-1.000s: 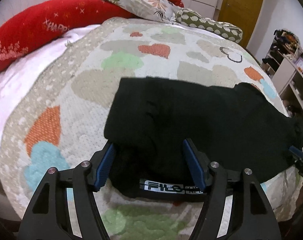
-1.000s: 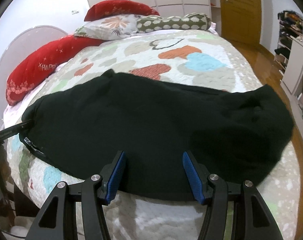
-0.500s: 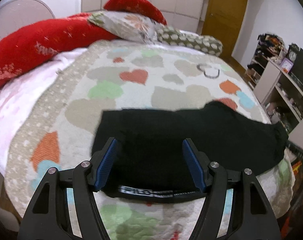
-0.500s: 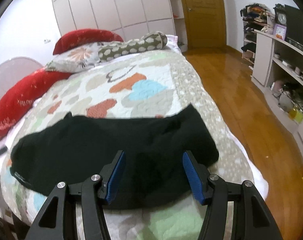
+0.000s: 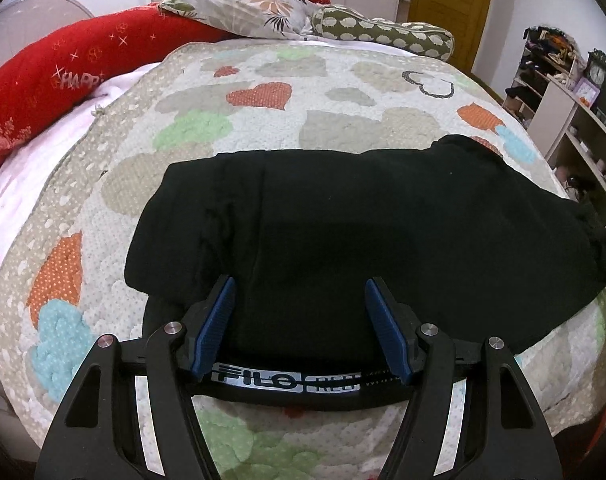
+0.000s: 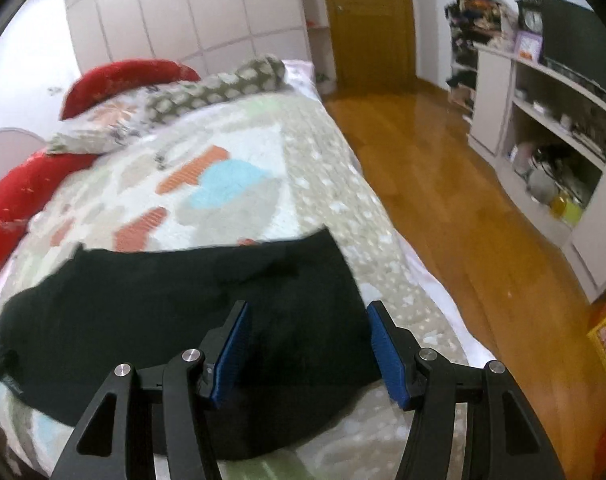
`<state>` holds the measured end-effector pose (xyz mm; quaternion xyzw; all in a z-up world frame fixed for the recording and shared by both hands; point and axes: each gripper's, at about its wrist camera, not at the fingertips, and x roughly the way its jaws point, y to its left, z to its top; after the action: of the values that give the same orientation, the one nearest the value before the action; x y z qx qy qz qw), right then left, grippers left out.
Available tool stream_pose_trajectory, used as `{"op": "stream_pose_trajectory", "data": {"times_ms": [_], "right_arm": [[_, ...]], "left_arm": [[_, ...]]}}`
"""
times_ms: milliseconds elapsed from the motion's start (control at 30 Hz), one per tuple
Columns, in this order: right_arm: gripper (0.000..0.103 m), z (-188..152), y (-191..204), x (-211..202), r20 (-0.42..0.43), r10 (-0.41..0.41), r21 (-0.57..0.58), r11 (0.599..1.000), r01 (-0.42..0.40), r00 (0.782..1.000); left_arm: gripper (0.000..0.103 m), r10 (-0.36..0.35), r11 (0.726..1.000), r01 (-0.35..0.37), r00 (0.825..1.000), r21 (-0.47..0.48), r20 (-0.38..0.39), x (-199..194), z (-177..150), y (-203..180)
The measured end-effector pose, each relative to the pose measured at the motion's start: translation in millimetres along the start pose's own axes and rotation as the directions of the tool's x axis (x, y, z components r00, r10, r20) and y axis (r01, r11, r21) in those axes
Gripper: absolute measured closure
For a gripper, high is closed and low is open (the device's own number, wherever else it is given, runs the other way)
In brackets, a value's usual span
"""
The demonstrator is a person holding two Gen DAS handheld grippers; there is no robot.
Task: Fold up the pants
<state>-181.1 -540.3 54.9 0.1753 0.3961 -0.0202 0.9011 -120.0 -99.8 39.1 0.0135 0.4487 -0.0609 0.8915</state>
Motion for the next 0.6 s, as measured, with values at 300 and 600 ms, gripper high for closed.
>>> {"op": "stream_pose_trajectory", "data": {"times_ms": [300, 600], "right_arm": [[0.044, -8, 54, 23, -0.067, 0.190, -0.060, 0.979, -0.194, 0.979], [0.043, -16, 55, 22, -0.091, 0.133, -0.091, 0.986, -0.141, 0.987]], "left_arm": [[0.036, -0.009, 1.000, 0.009, 1.000, -0.010, 0.007, -5, -2, 2], [0.036, -0.022, 1.000, 0.023, 0.999, -0.015, 0.026, -17, 1, -2]]}}
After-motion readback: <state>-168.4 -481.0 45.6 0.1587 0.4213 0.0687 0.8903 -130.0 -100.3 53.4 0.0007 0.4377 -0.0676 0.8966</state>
